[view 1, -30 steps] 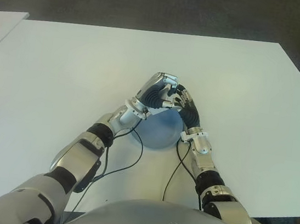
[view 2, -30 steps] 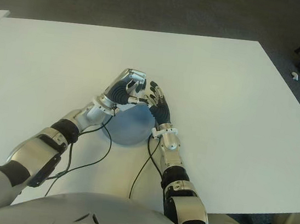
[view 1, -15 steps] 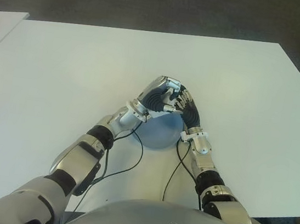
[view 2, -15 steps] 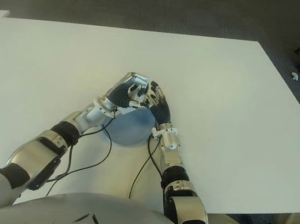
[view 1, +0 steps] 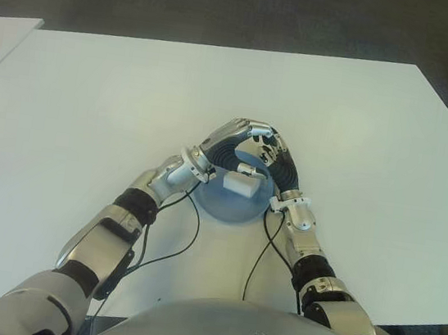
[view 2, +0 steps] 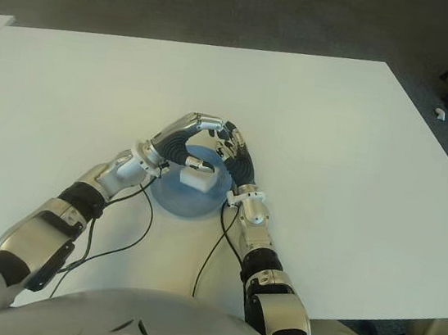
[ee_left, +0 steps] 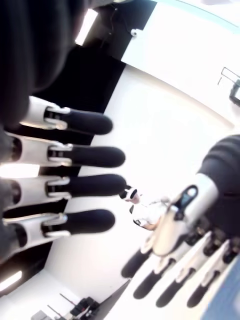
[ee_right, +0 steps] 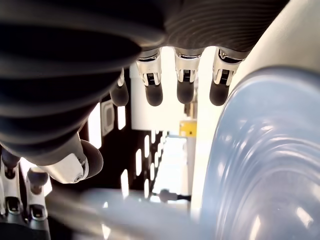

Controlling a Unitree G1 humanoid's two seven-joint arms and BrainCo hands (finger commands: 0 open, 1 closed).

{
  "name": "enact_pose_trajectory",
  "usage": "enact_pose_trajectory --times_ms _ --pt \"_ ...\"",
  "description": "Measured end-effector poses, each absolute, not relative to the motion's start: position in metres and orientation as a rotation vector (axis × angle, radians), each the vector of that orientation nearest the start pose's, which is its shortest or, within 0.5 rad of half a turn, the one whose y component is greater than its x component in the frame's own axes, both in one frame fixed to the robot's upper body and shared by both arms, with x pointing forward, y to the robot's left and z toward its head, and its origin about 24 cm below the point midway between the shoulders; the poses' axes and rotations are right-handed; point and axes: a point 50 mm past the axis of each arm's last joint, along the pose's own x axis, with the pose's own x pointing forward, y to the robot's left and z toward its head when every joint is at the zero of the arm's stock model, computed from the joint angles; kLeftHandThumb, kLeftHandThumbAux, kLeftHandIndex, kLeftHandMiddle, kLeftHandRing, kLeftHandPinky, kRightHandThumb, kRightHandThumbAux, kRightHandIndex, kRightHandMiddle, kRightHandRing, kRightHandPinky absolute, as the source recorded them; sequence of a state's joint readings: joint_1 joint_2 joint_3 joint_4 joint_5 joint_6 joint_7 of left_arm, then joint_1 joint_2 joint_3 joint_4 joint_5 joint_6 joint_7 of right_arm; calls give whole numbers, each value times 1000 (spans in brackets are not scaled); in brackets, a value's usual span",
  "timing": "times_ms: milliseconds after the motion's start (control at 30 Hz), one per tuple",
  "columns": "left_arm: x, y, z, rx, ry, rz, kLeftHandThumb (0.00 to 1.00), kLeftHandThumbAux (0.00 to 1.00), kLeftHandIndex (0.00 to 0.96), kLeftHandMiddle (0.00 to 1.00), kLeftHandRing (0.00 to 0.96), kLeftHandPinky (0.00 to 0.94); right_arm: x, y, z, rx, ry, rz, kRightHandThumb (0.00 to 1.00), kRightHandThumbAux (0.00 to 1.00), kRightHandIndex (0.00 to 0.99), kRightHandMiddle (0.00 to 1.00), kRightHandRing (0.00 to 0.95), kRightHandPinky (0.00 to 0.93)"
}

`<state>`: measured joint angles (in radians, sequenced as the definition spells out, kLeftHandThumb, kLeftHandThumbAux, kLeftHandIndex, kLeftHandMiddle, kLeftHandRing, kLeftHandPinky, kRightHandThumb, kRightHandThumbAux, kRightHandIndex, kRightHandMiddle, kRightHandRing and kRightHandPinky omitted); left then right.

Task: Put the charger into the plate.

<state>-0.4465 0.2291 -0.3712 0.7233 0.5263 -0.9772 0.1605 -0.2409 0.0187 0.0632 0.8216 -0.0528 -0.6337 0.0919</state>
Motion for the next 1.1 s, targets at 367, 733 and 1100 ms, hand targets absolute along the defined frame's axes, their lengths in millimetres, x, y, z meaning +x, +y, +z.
enact_pose_trajectory --times_ms 367,733,1100 --pt "280 80 57 661 -685 -673 255 276 0 0 0 0 267 -107 -21 -47 -51 257 127 536 36 43 39 81" --pt "279 80 56 676 -661 -657 222 272 0 0 0 0 266 -107 -21 -48 -52 257 130 532 36 47 39 79" --pt "280 80 58 693 -656 -653 219 275 0 0 0 0 266 -107 -21 -48 -52 261 125 537 35 51 43 78"
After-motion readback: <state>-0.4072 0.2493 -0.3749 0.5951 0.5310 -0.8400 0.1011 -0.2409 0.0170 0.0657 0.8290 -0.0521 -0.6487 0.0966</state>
